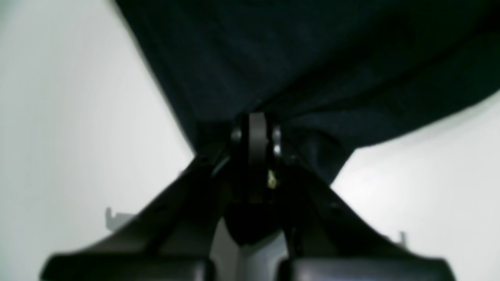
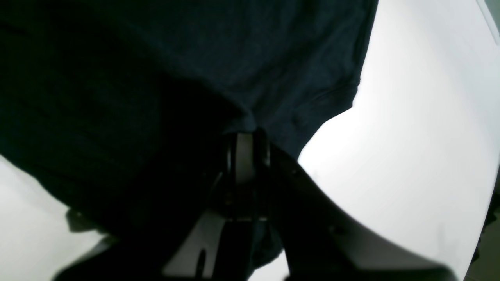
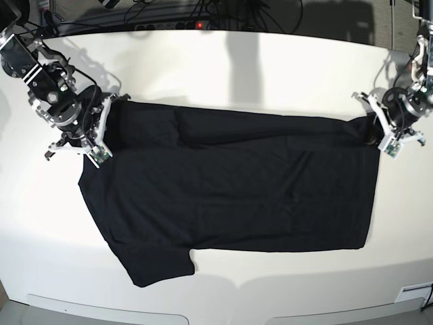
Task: Fold the T-shirt properly
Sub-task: 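Drag the held edge with both grippers to straighten the shirt flat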
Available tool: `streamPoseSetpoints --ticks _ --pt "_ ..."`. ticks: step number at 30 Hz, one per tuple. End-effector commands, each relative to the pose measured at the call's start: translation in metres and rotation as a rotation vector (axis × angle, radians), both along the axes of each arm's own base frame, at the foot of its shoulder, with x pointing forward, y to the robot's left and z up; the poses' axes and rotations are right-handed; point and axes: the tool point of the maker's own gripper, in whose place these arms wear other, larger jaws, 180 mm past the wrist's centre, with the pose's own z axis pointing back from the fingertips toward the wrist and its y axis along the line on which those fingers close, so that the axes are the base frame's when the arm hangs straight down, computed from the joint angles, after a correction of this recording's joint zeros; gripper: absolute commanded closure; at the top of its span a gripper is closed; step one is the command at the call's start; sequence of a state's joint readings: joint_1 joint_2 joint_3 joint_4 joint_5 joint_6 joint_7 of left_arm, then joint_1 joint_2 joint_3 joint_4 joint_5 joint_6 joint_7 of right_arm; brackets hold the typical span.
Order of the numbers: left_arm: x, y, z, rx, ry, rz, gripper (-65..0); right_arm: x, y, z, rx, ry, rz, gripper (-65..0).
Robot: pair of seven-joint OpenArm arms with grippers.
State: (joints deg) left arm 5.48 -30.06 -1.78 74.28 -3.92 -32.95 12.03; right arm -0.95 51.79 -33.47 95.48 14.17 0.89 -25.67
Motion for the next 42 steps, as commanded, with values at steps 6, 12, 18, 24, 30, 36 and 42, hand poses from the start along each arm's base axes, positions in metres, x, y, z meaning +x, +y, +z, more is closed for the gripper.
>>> streamPoseSetpoints --ticks 6,12,18,24,30,36,42 --pt "0.011 -0.004 0.005 0.024 -0.024 -0.039 0.0 0.007 -0.007 -0.008 -0.002 -0.004 -0.023 0.0" --pt "0.011 0.012 0.007 0.066 -0.005 -0.016 -15.6 0.009 -0.010 -0.006 -0.011 -0.009 -0.025 -14.8" --pt "0.018 0.043 0.030 0.109 0.002 0.064 -26.2 0.021 0.002 0.022 -0.017 -0.093 0.018 -18.2" --pt "0.032 0.040 0.069 0.057 -0.062 0.099 -26.0 0.023 0.022 0.066 0.009 -0.187 0.013 -17.9" --pt "0.033 0.004 0.075 -0.153 -0.062 0.120 -13.4 0.015 0.037 0.063 0.099 -0.138 -0.055 0.0" --pt "0.030 -0.027 0.058 -0.256 -0.040 0.141 0.0 0.006 0.053 0.043 0.221 -0.044 -0.165 0.0" --pt "0.026 -0.027 0.028 -0.333 -0.026 0.218 0.0 0.008 0.038 0.009 0.229 0.005 -0.249 0.0"
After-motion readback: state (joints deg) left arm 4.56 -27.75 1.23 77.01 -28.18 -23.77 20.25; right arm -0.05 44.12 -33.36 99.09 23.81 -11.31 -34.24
